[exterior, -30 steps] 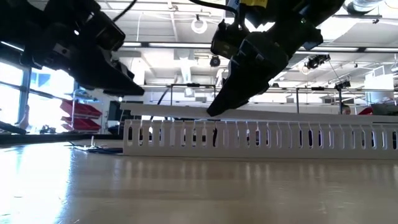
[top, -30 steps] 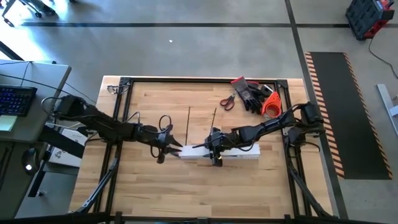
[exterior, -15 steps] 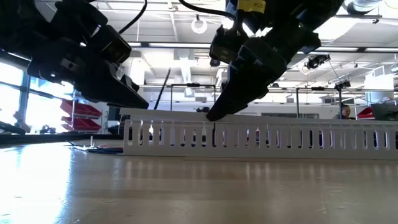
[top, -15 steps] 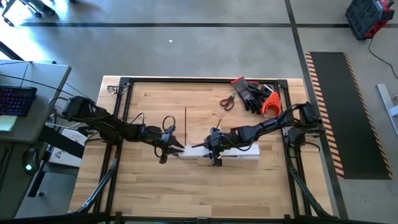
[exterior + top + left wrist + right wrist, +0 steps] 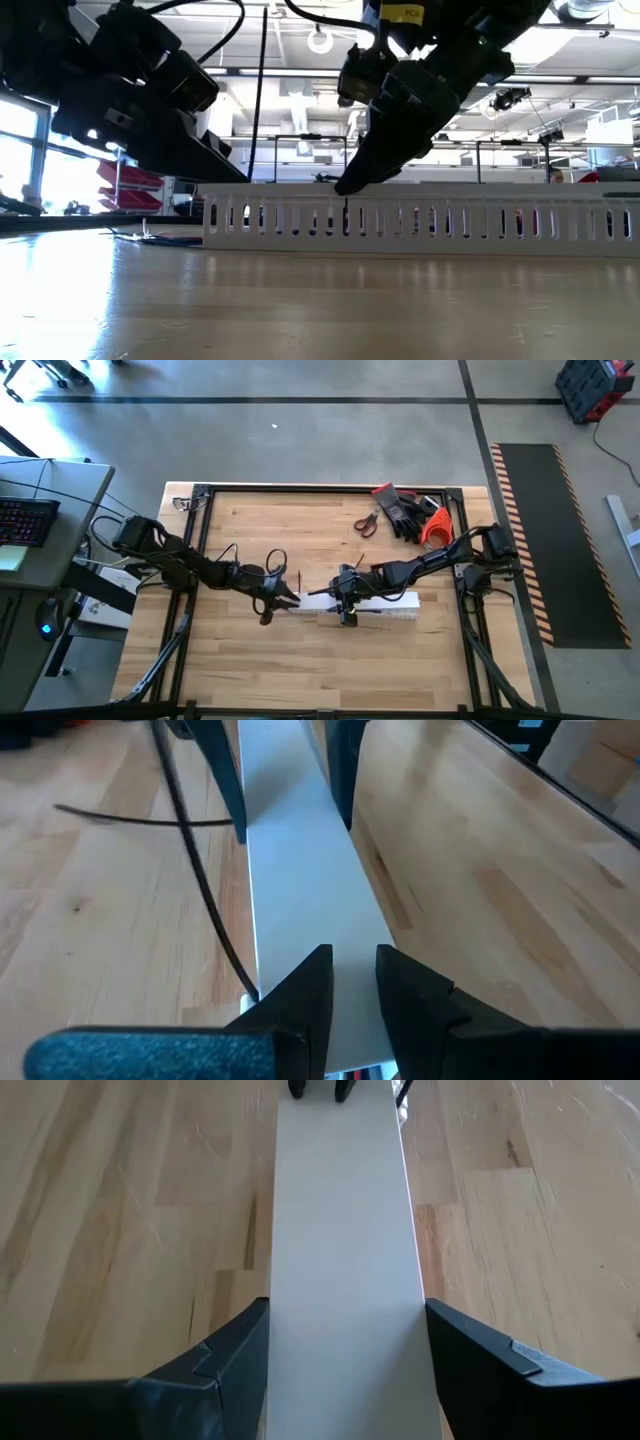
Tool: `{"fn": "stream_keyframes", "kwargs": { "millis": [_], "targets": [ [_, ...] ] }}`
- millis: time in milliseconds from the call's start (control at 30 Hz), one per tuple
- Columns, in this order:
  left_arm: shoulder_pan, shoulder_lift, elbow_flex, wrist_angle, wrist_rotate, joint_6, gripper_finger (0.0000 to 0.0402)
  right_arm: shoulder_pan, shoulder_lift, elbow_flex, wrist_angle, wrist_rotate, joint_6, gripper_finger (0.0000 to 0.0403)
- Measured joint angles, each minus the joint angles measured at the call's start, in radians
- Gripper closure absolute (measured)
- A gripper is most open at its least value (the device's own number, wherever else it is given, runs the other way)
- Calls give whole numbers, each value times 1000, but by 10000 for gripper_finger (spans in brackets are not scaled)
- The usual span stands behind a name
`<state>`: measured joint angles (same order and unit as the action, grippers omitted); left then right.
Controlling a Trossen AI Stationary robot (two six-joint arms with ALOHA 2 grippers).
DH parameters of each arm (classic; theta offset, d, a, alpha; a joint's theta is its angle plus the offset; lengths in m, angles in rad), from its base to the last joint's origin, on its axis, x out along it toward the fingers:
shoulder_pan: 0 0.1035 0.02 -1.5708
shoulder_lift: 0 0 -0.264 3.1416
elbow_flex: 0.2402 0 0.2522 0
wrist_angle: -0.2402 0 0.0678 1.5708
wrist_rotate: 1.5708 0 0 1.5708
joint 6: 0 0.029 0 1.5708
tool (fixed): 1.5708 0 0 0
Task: Ziptie cables
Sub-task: Close the white cable duct
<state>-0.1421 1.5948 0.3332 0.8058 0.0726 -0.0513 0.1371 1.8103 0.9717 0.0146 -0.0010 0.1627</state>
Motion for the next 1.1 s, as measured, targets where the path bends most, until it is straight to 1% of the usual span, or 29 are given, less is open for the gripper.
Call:
{"fn": "stream_keyframes", "kwargs": {
  "millis": [200, 300, 500, 700, 833, 1100],
  "targets": [
    [0, 2, 0, 3, -7, -1, 337, 0, 1, 78, -130, -7, 25, 193],
    [0, 3, -1, 5, -15, -1, 337, 1, 1, 100, -162, -3, 52, 193],
    [0, 3, -2, 9, -42, -23, 337, 3, 1, 104, -167, -2, 125, 193],
    [0, 3, -2, 7, -49, -25, 337, 22, 1, 104, -164, 26, 169, 193],
    [0, 3, -2, 4, -59, -26, 337, 33, 1, 105, -165, 52, 179, 193],
    [-2, 1, 0, -37, -101, -54, 337, 36, 1, 105, -165, 55, 205, 193]
  ]
}}
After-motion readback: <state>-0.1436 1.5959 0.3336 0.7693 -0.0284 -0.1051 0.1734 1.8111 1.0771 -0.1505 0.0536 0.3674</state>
